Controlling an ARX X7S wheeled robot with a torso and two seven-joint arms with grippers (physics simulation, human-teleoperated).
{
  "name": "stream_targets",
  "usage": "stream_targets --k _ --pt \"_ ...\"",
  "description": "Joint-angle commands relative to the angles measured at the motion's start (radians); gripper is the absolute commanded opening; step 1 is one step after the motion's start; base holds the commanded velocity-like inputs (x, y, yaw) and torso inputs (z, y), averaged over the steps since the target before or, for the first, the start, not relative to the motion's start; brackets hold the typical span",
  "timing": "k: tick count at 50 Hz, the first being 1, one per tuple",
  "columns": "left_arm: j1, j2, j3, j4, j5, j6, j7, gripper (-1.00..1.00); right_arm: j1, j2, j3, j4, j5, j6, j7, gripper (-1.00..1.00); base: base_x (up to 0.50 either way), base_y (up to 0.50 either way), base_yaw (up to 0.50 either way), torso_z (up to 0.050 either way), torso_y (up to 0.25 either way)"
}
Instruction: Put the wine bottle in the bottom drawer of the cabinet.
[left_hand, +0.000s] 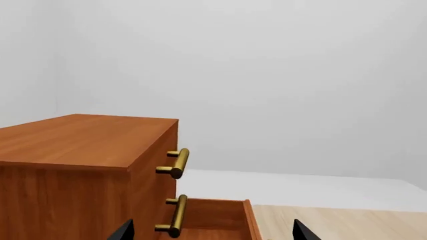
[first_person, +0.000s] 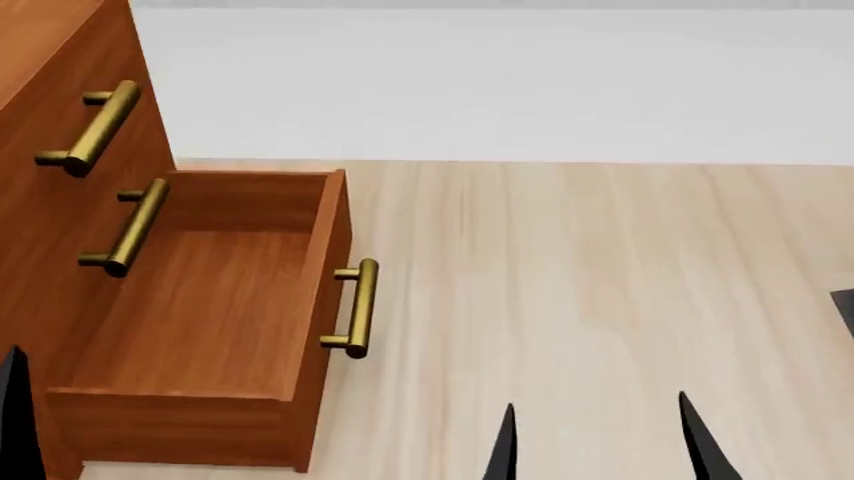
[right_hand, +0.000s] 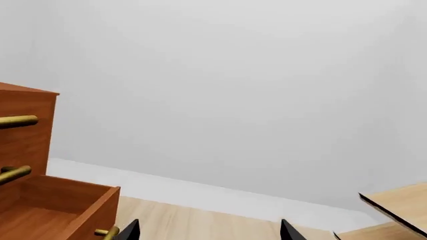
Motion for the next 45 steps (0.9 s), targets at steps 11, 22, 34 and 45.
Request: stream_targets --k 11,22,34,45 --pt "-0.004 -0.007 0.032 -0.007 0.022 0.02 -0.009 1.0 0.012 -0.001 -0.015 -0.007 0.014 0.009 0.005 1.0 0.35 0.0 0.0 0.0 0.001" --pt "-0.01 -0.005 0.047 -0.011 0.029 0.023 -0.011 1.0 0.014 0.001 -0.007 0.006 0.025 -0.002 0.007 1.0 0.33 0.0 0.0 0.0 0.0" --pt "-0.005 -0.008 0.051 -0.022 0.021 0.049 -0.003 1.0 0.03 0.008 0.026 -0.015 0.049 0.047 0.014 1.0 0.2 0.0 0.0 0.0 0.0" --pt "0.0 -0.006 0.054 -0.038 0.027 0.067 0.011 1.0 0.064 0.009 0.127 -0.045 0.098 0.171 0.058 1.0 0.0 0.0 0.0 0.0 0.0"
